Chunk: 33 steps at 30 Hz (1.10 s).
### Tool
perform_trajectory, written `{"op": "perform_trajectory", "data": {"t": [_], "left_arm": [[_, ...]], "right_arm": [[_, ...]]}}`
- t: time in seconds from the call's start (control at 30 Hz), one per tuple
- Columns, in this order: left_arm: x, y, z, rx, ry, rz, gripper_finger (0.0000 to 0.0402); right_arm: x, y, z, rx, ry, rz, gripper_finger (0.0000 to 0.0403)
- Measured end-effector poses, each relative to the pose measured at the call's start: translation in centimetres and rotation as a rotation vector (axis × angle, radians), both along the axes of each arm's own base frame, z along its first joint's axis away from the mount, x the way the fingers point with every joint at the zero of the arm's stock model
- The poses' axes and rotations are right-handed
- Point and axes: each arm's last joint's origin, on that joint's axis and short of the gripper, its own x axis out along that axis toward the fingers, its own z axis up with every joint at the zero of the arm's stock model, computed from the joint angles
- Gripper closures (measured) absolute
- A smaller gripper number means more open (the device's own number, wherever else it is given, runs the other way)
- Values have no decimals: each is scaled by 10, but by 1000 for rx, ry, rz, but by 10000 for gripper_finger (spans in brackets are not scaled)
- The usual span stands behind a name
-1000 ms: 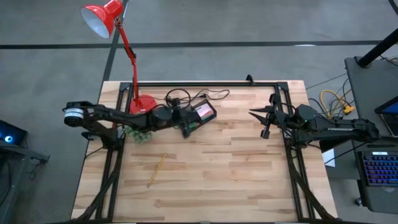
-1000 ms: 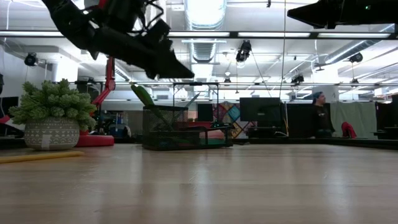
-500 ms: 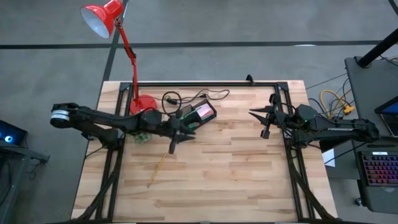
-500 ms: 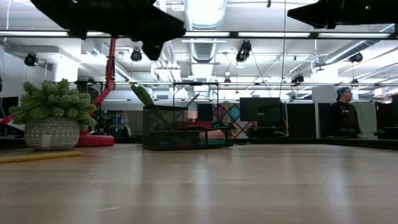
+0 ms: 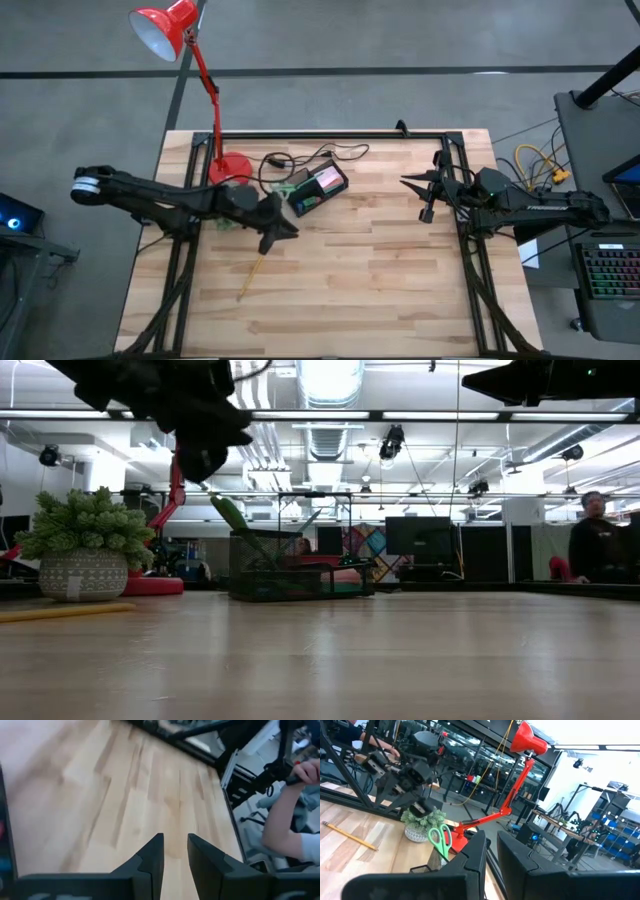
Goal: Pick and place office supplies into organizer
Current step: Put the yellow pencil into the black desk organizer
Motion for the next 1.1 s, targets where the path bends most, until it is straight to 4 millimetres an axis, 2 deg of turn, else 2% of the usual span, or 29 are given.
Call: {"op": "perform_trajectory", "data": {"t": [0.43,0.63,0.83,1.1], "left_arm": [[-17,-13,-25,-334,407,166,331],[-21,-28,-36,-437,548,239,331],[-13,-49,-42,-470,666,282,331],[-5,-69,-60,-404,931,406,331]], "right_arm": [[0,0,0,0,-3,0,365],[0,0,1,-44,-4,-5,365],[-1,0,6,-51,-51,-7,365],[-2,0,10,-37,-97,-5,365]]}}
